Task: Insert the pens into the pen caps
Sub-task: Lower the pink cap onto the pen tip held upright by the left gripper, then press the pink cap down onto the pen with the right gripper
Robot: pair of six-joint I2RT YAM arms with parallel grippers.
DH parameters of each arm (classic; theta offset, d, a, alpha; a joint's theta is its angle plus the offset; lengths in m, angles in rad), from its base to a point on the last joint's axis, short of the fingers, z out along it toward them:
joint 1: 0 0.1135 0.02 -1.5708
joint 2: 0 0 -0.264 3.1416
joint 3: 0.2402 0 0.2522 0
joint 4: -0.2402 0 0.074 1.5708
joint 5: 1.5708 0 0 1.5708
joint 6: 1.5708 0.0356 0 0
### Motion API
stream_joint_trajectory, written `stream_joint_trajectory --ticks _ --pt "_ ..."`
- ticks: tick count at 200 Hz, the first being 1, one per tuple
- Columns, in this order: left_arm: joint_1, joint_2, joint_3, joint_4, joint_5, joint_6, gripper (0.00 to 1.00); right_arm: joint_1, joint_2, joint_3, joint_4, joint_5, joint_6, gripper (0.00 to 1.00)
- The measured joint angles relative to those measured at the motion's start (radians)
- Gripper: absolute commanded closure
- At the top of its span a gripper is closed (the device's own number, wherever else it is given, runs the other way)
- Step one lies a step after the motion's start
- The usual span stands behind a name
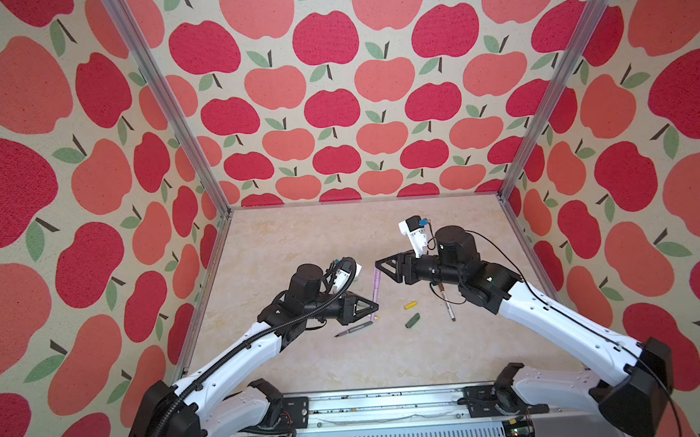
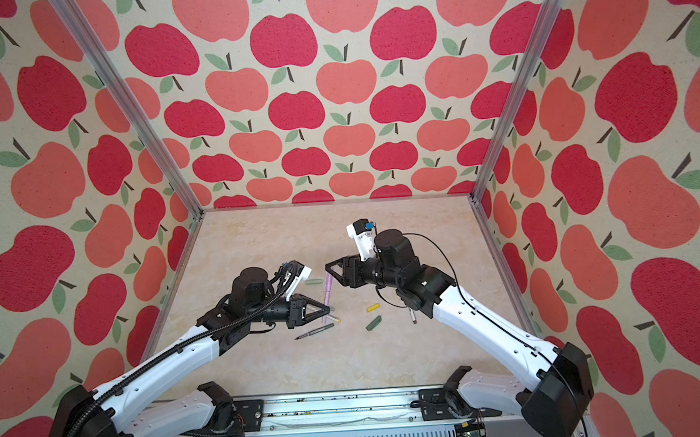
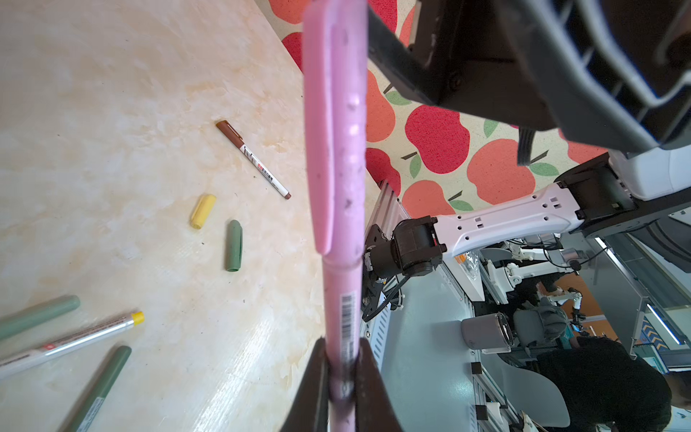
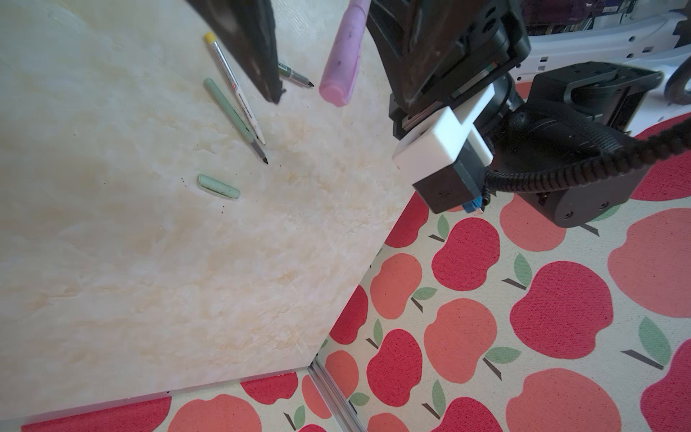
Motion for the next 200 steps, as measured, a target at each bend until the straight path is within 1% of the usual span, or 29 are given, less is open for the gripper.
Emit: stream_joint_trajectory --ticks 16,41,73,89,122,150,200 --pt "-0.003 0.000 0.000 0.000 0.007 0.000 1.00 0.000 0.024 0.005 -0.005 -0.024 -0.003 0.49" --pt "-0.005 0.000 0.000 0.007 0.014 -0.001 1.00 0.000 0.052 0.009 -0.010 -0.058 -0.009 0.59" --pt "-0.005 0.000 -0.001 0.020 0.018 -0.006 1.00 0.000 0.070 0.013 -0.010 -0.095 -0.011 0.83" --pt "-0.005 0.000 -0.005 0.023 0.014 -0.006 1.00 0.001 0.070 0.020 -0.002 -0.121 0.008 0.89" --pt "-0.006 0.000 -0.006 0.049 0.005 -0.007 1.00 0.000 0.071 0.026 0.006 -0.133 0.016 0.94" --pt "-0.003 0.000 -0.008 0.074 -0.010 -0.009 1.00 -0.003 0.078 0.032 0.018 -0.133 0.016 0.95" --pt "0.032 0.000 -0.007 0.097 -0.010 -0.023 1.00 -0.003 0.110 0.055 0.045 -0.127 0.016 0.96"
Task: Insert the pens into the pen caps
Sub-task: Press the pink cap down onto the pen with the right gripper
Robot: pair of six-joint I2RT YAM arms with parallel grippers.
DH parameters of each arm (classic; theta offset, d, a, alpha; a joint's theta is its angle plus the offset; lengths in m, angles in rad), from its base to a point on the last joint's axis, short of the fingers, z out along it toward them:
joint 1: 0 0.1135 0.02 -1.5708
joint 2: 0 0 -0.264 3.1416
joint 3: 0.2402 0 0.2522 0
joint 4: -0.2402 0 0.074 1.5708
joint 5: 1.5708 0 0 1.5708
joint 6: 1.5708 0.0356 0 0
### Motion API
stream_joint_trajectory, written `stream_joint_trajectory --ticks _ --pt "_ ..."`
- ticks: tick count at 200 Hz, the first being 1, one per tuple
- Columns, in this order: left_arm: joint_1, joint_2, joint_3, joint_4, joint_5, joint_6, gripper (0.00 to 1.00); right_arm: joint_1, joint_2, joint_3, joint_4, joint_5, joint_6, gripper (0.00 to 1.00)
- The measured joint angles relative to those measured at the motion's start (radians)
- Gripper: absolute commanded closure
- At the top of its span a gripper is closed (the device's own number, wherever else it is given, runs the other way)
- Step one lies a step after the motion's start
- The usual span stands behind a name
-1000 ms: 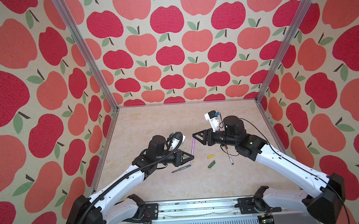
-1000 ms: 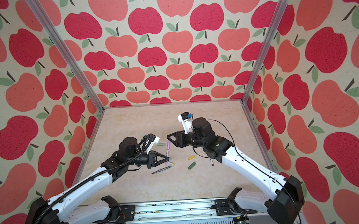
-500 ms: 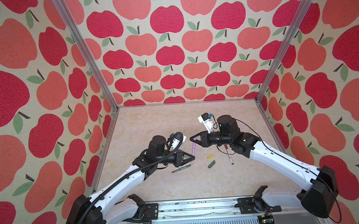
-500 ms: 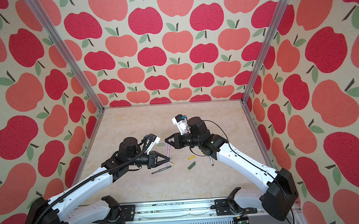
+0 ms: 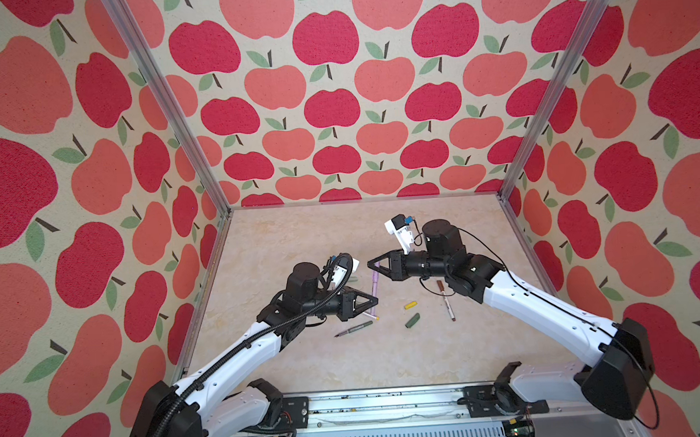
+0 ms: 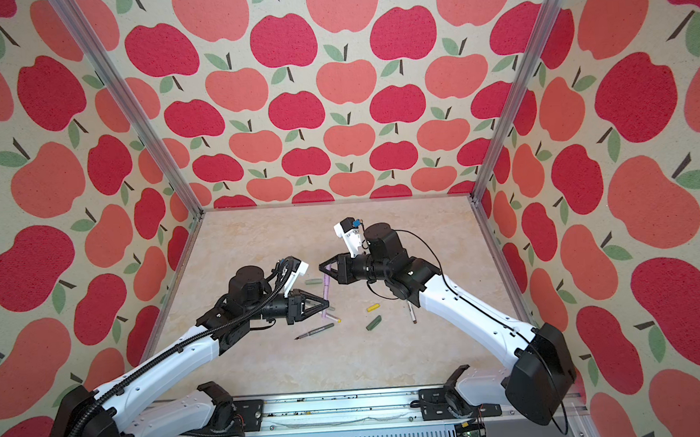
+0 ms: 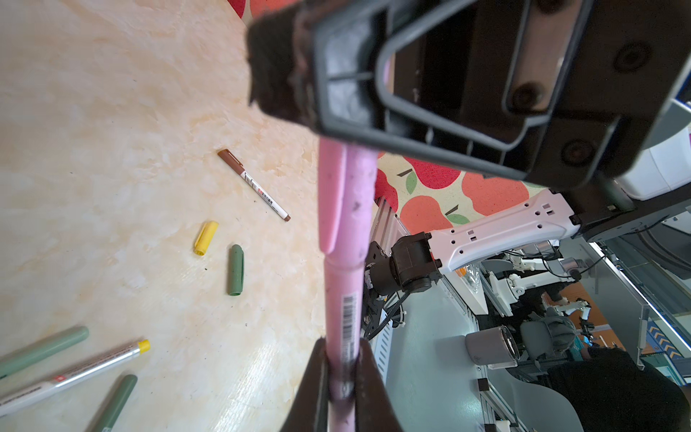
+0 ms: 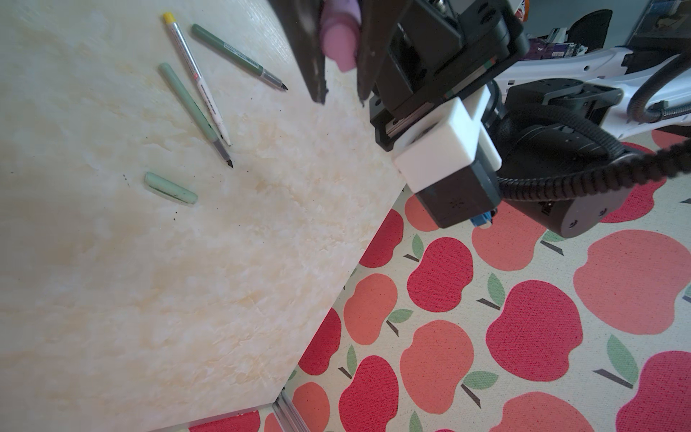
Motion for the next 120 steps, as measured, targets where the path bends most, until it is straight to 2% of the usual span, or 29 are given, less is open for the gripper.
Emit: stream_joint_trajectory --ticks 61,120 --pt "0.066 0.000 0.016 0.011 0.051 0.000 1.00 0.017 0.021 0.005 0.082 0.037 0.014 0.97" --pt "0.117 0.026 0.083 -0.047 0.103 0.001 1.00 0.039 0.048 -0.002 0.202 0.084 0.048 0.99"
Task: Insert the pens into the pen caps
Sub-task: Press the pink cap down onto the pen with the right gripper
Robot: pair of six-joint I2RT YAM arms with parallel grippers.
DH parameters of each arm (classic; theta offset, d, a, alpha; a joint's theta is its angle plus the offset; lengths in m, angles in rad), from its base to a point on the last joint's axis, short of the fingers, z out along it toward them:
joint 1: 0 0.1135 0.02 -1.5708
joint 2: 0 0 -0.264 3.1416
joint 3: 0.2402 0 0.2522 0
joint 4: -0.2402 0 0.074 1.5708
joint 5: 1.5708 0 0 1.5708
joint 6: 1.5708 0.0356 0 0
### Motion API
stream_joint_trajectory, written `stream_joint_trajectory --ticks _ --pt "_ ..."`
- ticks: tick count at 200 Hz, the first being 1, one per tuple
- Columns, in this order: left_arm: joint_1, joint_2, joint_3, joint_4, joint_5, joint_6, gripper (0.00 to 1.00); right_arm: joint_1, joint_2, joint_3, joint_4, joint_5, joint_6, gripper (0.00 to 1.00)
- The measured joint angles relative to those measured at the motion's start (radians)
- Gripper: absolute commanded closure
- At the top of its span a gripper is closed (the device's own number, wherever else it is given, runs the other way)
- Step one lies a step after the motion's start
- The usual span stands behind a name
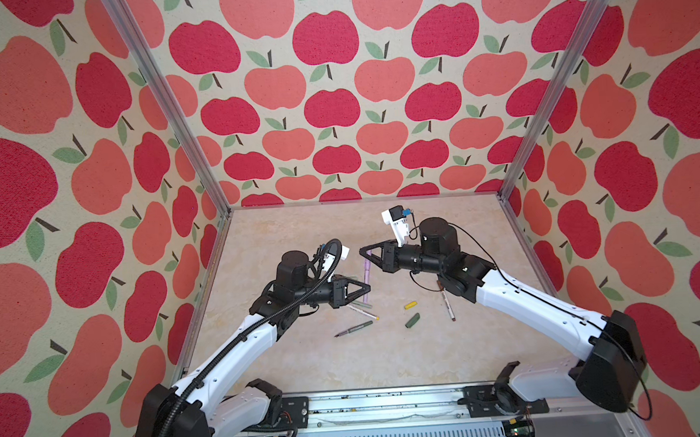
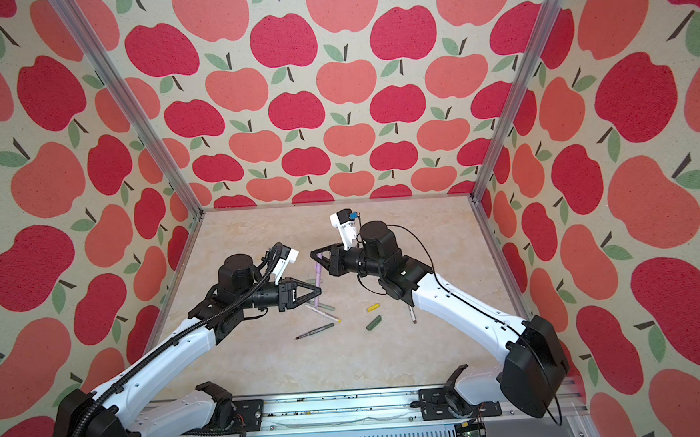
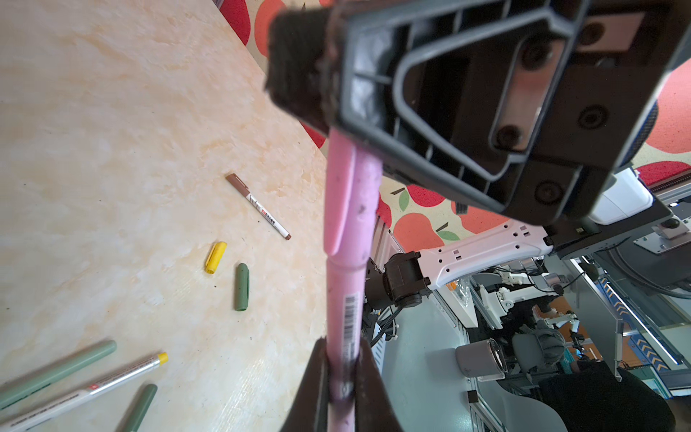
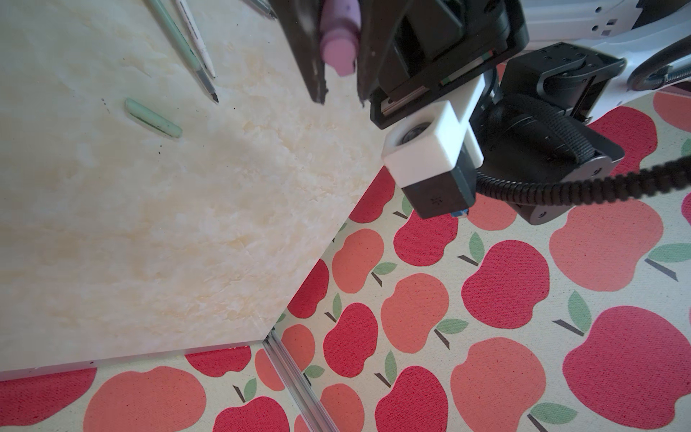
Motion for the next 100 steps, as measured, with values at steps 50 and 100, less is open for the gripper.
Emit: stream_joint_trajectory --ticks 50,100 --pt "0.026 0.031 0.015 -0.028 0.014 -0.002 1.00 0.020 0.042 -0.024 0.087 0.044 0.027 1.00" --pt "0.045 0.031 0.014 -0.035 0.018 -0.009 1.00 0.034 0.064 -0.024 0.127 0.074 0.035 0.94"
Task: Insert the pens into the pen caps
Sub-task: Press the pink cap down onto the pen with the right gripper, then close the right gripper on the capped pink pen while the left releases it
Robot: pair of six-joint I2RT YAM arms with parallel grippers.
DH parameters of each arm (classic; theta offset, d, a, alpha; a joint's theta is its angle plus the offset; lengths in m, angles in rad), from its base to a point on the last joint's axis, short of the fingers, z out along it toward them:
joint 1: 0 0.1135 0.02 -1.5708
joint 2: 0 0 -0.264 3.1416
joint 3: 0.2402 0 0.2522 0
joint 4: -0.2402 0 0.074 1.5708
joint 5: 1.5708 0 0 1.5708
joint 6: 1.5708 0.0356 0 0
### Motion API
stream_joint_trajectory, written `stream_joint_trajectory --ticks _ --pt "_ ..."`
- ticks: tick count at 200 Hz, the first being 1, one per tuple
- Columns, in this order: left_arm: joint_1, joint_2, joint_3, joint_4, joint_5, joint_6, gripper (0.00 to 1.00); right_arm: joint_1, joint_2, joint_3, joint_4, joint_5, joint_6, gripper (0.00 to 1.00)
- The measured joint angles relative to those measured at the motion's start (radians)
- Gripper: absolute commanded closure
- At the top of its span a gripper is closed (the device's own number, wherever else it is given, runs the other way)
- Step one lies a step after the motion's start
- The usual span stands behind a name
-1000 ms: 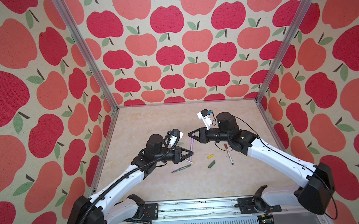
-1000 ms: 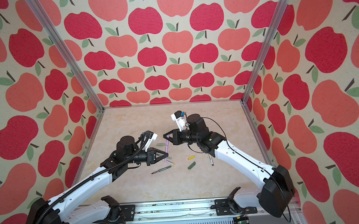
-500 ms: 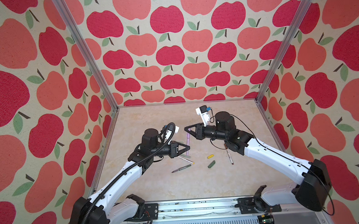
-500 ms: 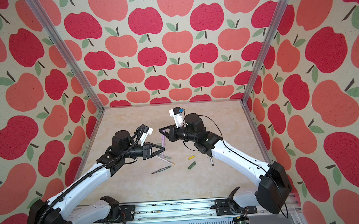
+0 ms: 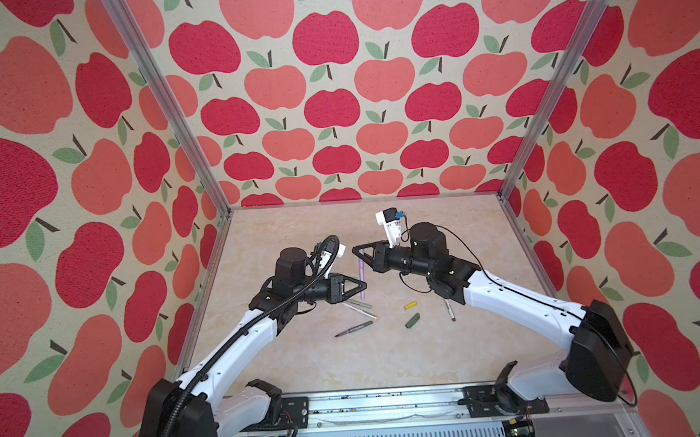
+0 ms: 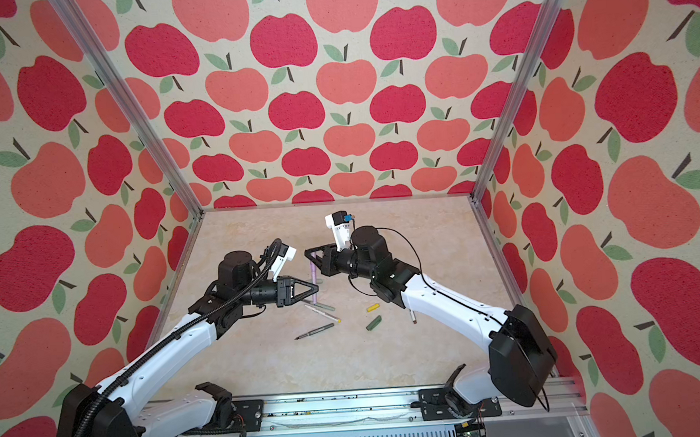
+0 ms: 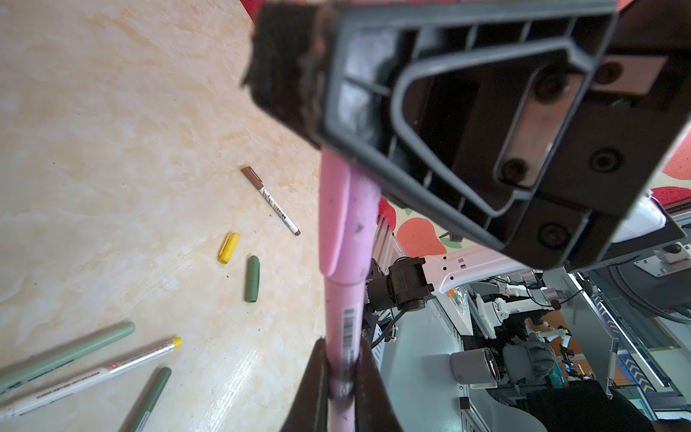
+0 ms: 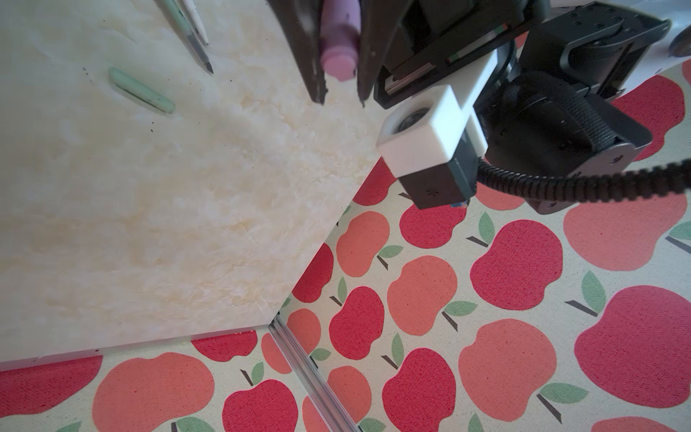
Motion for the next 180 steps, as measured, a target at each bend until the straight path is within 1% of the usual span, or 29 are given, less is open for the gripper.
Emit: stream_joint_trajectory --ticks 20,37,63,90,112,140,165,180 --pt "0.000 -0.001 -0.004 0.019 0.000 -0.013 1.00 0.000 -0.001 0.020 -0.028 0.007 -0.005 0.85" --pt "-0.003 -0.014 -0.039 0.085 -0.004 -0.034 1.00 0.000 -0.006 0.039 -0.068 0.012 -0.014 0.79" --pt "-0.018 -0.055 -0.104 0.240 -0.085 -0.082 1.00 0.017 -0.015 0.043 -0.190 -0.055 -0.032 0.75" --pt "-0.058 -0.075 -0.177 0.330 -0.148 -0.115 1.00 0.014 -0.019 0.044 -0.269 -0.095 -0.047 0.75" --pt "-0.081 -0.079 -0.215 0.369 -0.183 -0.134 1.00 0.011 -0.020 0.044 -0.309 -0.106 -0.056 0.80" --pt "-0.092 -0.084 -0.232 0.397 -0.212 -0.156 1.00 0.010 -0.024 0.044 -0.317 -0.110 -0.062 0.88" --pt "-0.097 -0.085 -0.233 0.418 -0.223 -0.165 1.00 0.008 -0.036 0.043 -0.315 -0.103 -0.061 0.94" --pt "-0.101 -0.085 -0.233 0.434 -0.225 -0.174 1.00 0.008 -0.043 0.043 -0.315 -0.098 -0.061 0.96"
